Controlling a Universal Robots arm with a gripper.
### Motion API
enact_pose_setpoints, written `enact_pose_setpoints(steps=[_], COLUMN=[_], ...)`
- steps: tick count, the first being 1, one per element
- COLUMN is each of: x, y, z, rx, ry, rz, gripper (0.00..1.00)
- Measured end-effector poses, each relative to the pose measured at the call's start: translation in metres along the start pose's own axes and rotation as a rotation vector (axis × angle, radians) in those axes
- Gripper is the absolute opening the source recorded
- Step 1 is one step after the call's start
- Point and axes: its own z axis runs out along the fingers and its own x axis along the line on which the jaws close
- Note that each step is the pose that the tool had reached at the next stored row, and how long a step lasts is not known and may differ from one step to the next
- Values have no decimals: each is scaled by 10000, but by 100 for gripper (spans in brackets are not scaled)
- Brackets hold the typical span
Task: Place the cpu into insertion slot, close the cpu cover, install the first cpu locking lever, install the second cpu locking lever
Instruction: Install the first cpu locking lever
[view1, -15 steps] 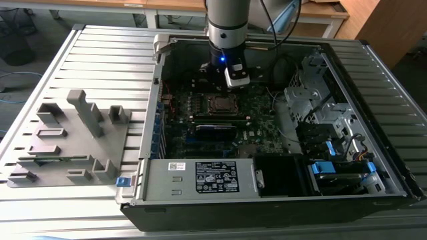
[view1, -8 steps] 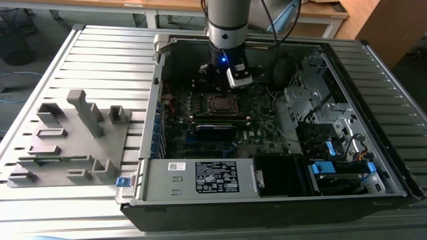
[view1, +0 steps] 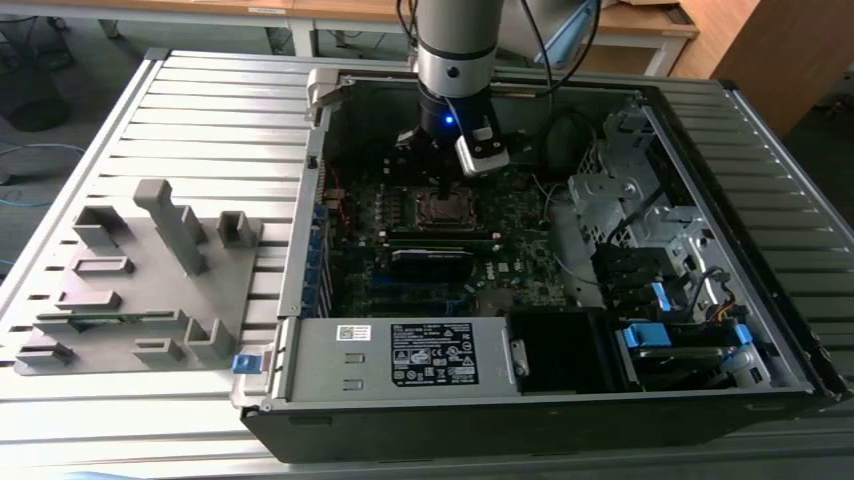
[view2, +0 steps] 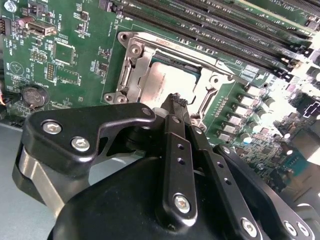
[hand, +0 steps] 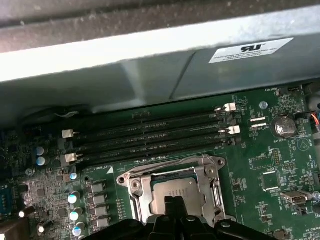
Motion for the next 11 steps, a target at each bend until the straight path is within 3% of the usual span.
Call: enact_pose_setpoints(steps=[4,11], x=[-11,-31], y=[3,6], z=[1,6], rx=[0,3], ry=[2,75], rz=[-15,-365], gripper=[10,10])
